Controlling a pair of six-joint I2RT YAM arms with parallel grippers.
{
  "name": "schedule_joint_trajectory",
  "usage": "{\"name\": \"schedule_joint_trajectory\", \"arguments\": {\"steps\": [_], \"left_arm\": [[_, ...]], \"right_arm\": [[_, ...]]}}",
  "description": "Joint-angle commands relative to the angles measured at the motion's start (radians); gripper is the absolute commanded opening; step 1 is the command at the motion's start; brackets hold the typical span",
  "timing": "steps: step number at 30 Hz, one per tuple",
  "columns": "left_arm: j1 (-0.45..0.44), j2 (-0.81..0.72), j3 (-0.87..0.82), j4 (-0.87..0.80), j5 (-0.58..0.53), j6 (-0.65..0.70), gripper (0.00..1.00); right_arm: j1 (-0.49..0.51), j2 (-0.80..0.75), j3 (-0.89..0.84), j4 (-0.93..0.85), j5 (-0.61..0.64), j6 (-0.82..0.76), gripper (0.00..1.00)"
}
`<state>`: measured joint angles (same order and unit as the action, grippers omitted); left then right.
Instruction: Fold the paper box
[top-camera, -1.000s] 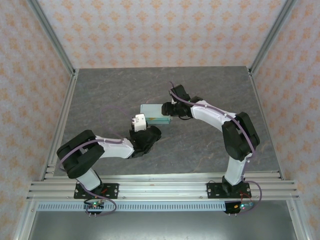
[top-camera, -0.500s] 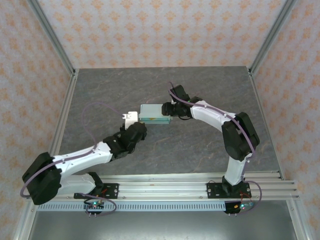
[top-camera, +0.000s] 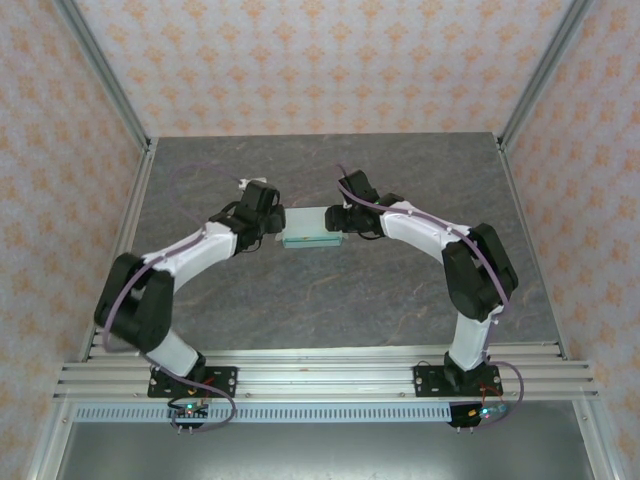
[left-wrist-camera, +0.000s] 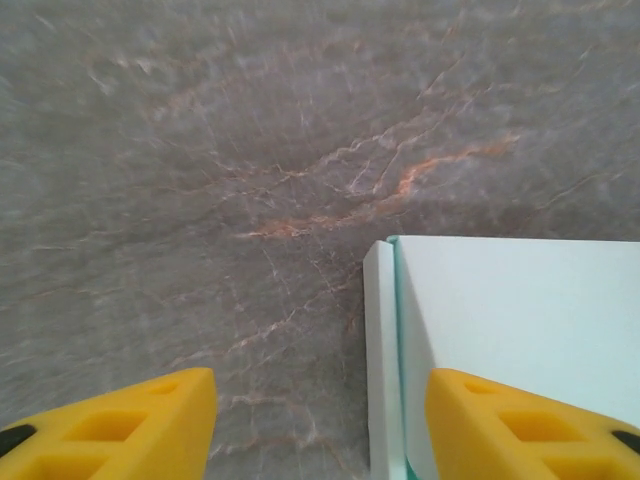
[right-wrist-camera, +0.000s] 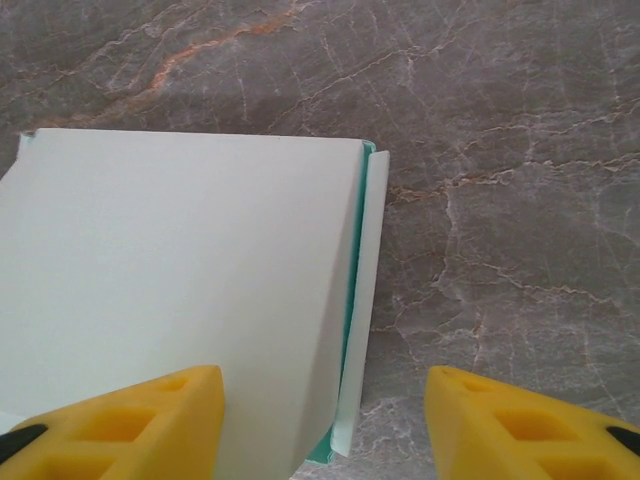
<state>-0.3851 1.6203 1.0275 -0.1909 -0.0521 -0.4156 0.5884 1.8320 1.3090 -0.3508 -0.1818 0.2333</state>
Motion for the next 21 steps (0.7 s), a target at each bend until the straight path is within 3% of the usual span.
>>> {"name": "schedule_joint_trajectory", "arguments": {"steps": [1, 21], "left_arm": [[0.015, 0.067, 0.040, -0.008, 0.132, 0.030, 0.58], [0.014, 0.159, -0.106, 0.181, 0.189, -0.050, 0.58]], "right_arm": [[0.005, 0.034, 0.016, -0.026, 0.067, -0.035, 0.55], [-0.007, 0.138, -0.037, 0.000, 0.089, -0.057, 0.51]]}}
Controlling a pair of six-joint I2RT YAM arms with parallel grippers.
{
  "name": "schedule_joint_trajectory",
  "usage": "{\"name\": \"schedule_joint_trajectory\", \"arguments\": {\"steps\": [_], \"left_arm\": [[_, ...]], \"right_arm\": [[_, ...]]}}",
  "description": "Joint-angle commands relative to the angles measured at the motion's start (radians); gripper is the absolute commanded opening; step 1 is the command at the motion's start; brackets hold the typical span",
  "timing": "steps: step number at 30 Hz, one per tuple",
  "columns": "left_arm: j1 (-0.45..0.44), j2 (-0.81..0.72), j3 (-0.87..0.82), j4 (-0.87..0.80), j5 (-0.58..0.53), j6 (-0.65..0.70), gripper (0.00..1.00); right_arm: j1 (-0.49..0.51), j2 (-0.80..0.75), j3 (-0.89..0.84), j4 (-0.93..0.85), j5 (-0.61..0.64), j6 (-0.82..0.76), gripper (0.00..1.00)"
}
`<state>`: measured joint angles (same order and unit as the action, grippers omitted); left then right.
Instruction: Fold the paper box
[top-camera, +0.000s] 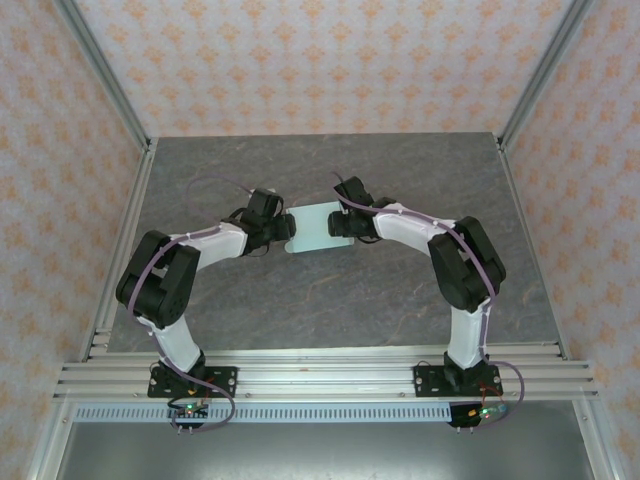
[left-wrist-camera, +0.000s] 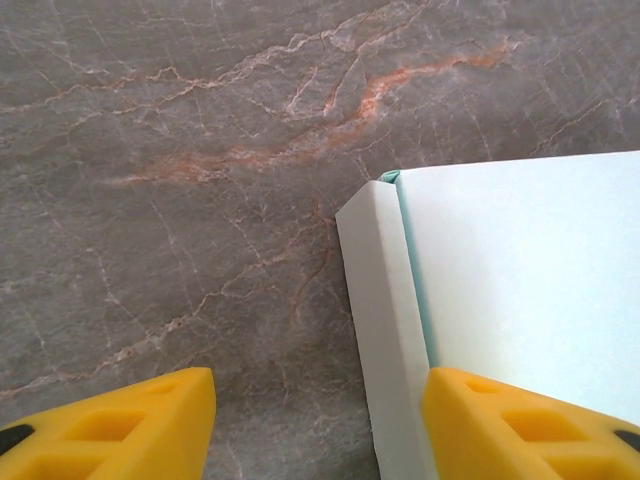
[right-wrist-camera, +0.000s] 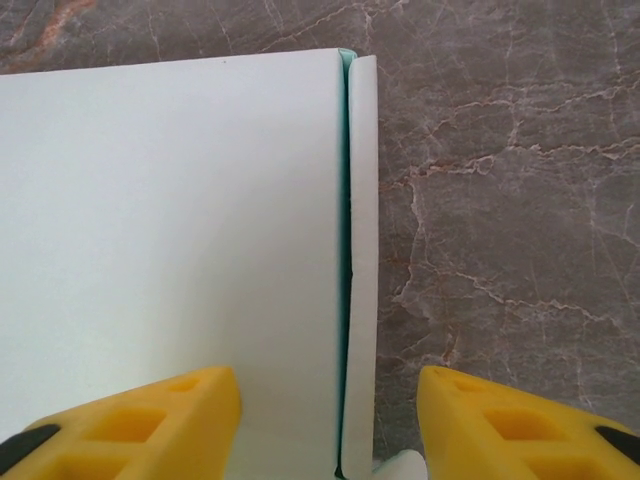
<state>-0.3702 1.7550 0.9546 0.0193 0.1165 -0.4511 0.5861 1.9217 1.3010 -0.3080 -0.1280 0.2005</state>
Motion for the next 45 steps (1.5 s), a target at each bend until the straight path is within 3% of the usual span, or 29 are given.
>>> {"name": "schedule_joint_trajectory", "arguments": {"steps": [1, 10, 19, 30, 38, 41, 45], "left_arm": [[-0.001, 0.008, -0.034, -0.026, 0.018, -0.018, 0.58], [-0.001, -0.151, -0.059, 0.008, -0.052, -0.044, 0.63], [0.001, -0.174, -0.089, 0.067, 0.064, -0.036, 0.68], [0.011, 0.119, 0.347, -0.239, 0.077, 0.282, 0.71], [0.016, 0.384, 0.726, -0.506, 0.226, 0.389, 0.68], [0.017, 0.418, 0.770, -0.553, 0.287, 0.397, 0.66], [0.016, 0.363, 0.702, -0.530, 0.334, 0.376, 0.66]], "right_arm": [[-0.005, 0.043, -0.022, -0.045, 0.032, -0.026, 0.50], [-0.005, -0.082, 0.020, -0.047, -0.018, -0.053, 0.54], [-0.032, -0.237, -0.123, 0.007, -0.128, -0.059, 0.59], [0.075, -0.351, -0.324, 0.038, -0.180, 0.032, 0.58], [0.075, -0.357, -0.319, 0.023, -0.167, 0.034, 0.57], [0.075, -0.366, -0.325, 0.022, -0.168, 0.039, 0.57], [0.074, -0.390, -0.331, -0.009, -0.128, 0.022, 0.58]]}}
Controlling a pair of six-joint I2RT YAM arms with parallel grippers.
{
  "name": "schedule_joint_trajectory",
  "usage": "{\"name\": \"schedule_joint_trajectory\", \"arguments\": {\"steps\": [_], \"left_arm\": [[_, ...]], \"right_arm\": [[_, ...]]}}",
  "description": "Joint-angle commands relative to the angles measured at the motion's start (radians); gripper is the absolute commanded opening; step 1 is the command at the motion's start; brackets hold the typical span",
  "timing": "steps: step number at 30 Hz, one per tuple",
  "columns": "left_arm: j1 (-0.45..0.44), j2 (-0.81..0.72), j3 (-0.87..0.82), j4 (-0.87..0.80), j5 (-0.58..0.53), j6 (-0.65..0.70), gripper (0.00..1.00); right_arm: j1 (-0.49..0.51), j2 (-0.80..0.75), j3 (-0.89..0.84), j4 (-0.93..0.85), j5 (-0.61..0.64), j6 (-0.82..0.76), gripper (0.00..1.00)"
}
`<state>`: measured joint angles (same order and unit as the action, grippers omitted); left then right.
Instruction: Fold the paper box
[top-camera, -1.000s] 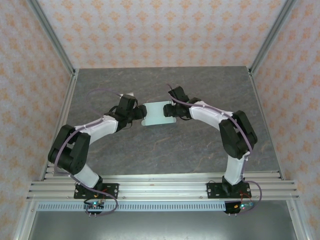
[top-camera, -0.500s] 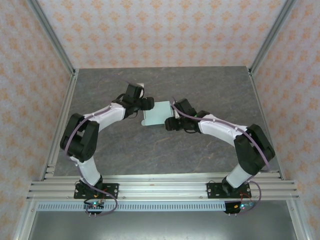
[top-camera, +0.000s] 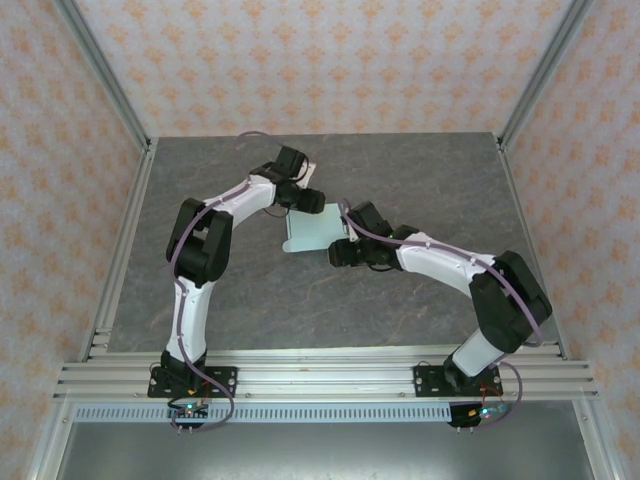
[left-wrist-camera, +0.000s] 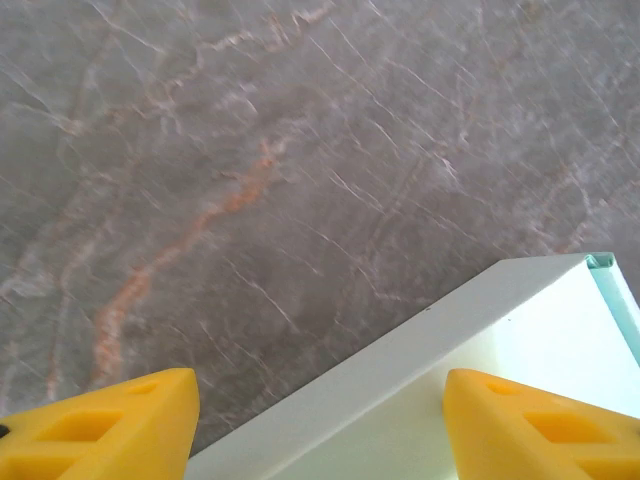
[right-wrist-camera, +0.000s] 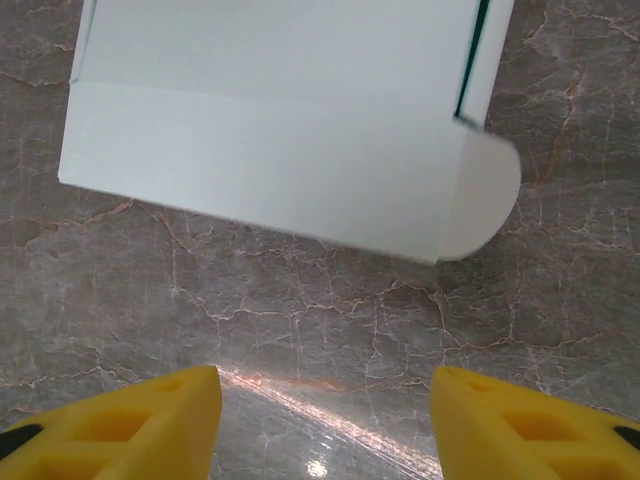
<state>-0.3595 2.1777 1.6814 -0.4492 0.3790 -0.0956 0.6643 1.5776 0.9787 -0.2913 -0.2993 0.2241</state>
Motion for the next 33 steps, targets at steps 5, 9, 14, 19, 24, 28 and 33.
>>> {"name": "schedule_joint_trajectory", "arguments": {"steps": [5, 9, 14, 19, 24, 28, 33], "left_arm": [[0.005, -0.174, -0.179, 0.014, 0.124, -0.035, 0.65], [0.007, -0.256, -0.290, 0.061, 0.123, -0.065, 0.65], [0.006, -0.337, -0.373, 0.082, 0.095, -0.069, 0.65], [0.026, -0.319, -0.348, 0.046, 0.061, -0.045, 0.66], [0.062, -0.274, -0.299, 0.018, 0.118, -0.034, 0.66], [0.064, -0.222, -0.275, 0.010, 0.139, -0.033, 0.66], [0.065, -0.187, -0.250, 0.000, 0.160, -0.028, 0.66]], "right_arm": [[-0.012, -0.096, -0.022, -0.055, 0.064, -0.012, 0.58], [-0.022, -0.116, -0.049, -0.041, -0.006, 0.022, 0.58], [-0.025, -0.126, -0.111, 0.045, -0.075, 0.099, 0.59], [-0.063, -0.095, -0.170, 0.222, -0.156, 0.233, 0.61], [-0.117, -0.029, -0.252, 0.506, -0.265, 0.428, 0.61], [-0.118, 0.028, -0.285, 0.649, -0.273, 0.531, 0.57], [-0.120, 0.074, -0.315, 0.788, -0.271, 0.604, 0.46]]}}
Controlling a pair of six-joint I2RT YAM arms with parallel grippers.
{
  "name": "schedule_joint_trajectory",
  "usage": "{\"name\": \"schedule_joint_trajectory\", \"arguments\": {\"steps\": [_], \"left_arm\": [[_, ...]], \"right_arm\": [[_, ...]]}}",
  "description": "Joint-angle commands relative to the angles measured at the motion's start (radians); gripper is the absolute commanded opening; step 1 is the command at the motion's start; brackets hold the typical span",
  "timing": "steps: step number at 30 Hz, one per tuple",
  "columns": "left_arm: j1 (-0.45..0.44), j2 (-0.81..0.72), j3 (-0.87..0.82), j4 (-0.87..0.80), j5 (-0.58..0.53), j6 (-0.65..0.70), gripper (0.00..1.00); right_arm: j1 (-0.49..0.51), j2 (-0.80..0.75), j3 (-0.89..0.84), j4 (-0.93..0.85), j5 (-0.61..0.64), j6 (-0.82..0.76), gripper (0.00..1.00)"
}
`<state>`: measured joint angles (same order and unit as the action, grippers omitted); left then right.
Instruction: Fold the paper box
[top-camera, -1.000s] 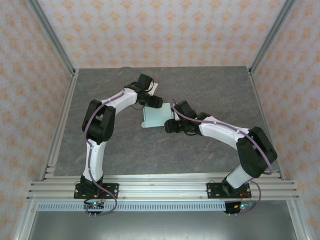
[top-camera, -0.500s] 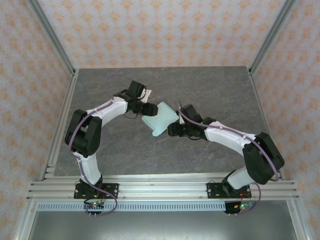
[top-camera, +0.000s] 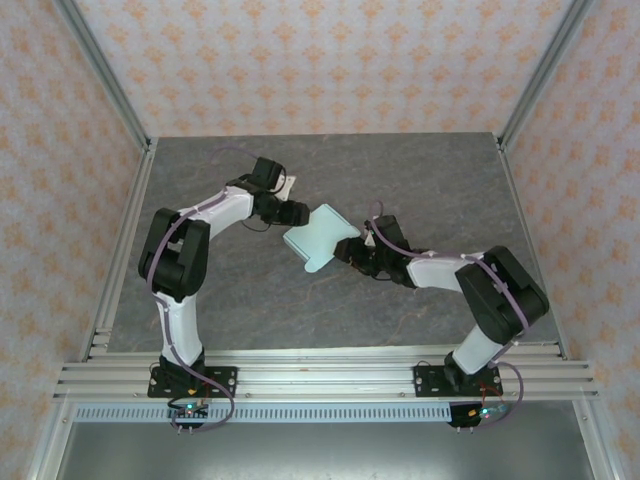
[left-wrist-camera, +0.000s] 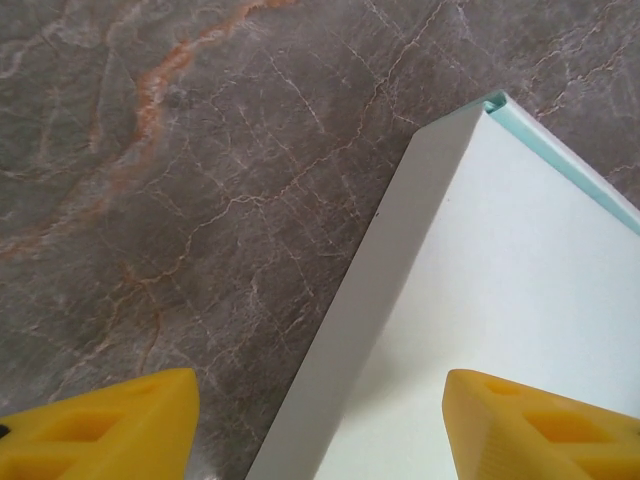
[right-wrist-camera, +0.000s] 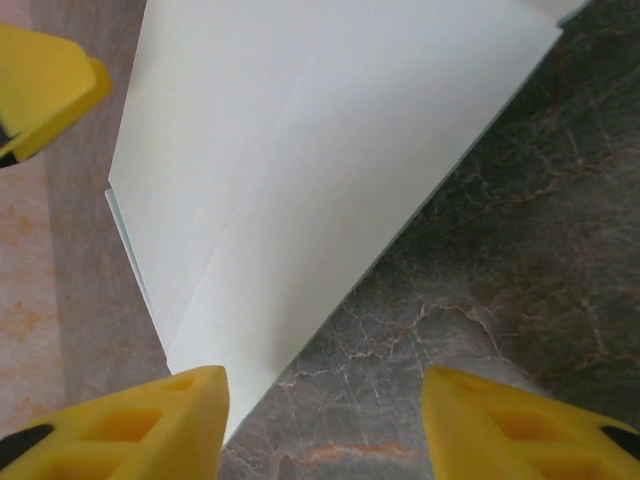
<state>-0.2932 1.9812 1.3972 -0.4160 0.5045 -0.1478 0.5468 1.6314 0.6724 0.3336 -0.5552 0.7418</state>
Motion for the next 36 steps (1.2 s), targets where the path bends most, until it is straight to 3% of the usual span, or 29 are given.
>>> {"name": "schedule_joint_trajectory", "arguments": {"steps": [1, 17, 23, 36], "left_arm": [[-0.001, 0.014, 0.034, -0.034, 0.040, 0.024, 0.66], [0.043, 0.003, -0.049, 0.051, 0.187, -0.033, 0.65], [0.046, 0.001, -0.074, 0.089, 0.231, -0.060, 0.64], [0.044, -0.022, -0.160, 0.203, 0.352, -0.154, 0.58]], "right_arm": [[-0.001, 0.027, -0.011, 0.174, -0.010, 0.094, 0.43], [-0.011, 0.107, -0.053, 0.505, 0.009, 0.207, 0.07], [-0.013, 0.075, -0.051, 0.524, 0.019, 0.198, 0.00], [-0.018, -0.088, -0.046, 0.420, 0.053, 0.126, 0.00]]}}
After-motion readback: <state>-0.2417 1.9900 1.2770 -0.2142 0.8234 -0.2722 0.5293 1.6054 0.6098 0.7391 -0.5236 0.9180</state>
